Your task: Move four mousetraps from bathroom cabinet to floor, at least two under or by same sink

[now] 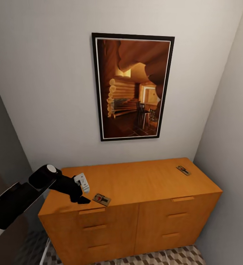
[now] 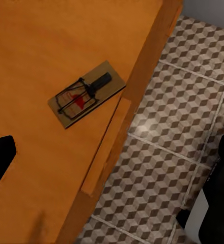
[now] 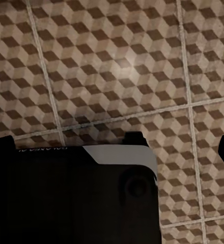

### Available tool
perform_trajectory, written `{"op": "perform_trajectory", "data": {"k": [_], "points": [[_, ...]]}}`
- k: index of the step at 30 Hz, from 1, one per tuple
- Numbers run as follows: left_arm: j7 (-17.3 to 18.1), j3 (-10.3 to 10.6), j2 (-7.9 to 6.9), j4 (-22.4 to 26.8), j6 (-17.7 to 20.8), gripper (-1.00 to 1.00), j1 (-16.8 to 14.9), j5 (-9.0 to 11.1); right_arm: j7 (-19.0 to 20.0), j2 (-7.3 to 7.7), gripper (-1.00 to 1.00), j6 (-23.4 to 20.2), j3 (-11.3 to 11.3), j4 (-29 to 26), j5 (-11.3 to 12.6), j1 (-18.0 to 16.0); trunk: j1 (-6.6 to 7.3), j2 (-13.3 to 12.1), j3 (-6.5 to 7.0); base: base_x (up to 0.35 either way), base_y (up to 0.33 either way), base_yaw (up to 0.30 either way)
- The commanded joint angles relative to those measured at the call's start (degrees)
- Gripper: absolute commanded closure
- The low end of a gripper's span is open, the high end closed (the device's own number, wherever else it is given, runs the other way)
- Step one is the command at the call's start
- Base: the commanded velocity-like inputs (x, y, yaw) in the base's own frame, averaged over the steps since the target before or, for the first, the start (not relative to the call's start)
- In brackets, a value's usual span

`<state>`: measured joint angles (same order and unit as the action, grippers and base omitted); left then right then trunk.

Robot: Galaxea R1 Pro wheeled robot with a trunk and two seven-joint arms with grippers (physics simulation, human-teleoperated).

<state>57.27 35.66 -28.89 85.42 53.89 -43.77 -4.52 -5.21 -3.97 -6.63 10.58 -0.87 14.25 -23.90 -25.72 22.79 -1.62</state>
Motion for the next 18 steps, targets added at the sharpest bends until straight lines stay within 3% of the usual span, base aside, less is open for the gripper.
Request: {"op": "perform_trajectory", "data": {"k": [1,11,18], "points": [[0.48,0.13,0.09,0.05,0.25,-1.0,-0.09,-0.48,-0.24,-0.01,-1.0,-0.31,0.49,-0.09,0.5,-0.03,-0.06,0.13,-0.14,0.216,0.0,0.0],[0.41,1.26,1.11,-1.29,0.17,-1.0,-0.1,-0.49,-0.18,-0.04,-1.0,-0.31,0.49,-0.09,0.5,0.22,-0.06,0.13,-0.14,0.2,0.0,0.0],[0.39,2.76,1.19,-1.51,0.14,-1.0,-0.09,-0.49,-0.16,-0.04,-1.0,-0.31,0.49,-0.09,0.51,0.25,-0.06,0.13,-0.27,0.078,0.0,0.0]]}}
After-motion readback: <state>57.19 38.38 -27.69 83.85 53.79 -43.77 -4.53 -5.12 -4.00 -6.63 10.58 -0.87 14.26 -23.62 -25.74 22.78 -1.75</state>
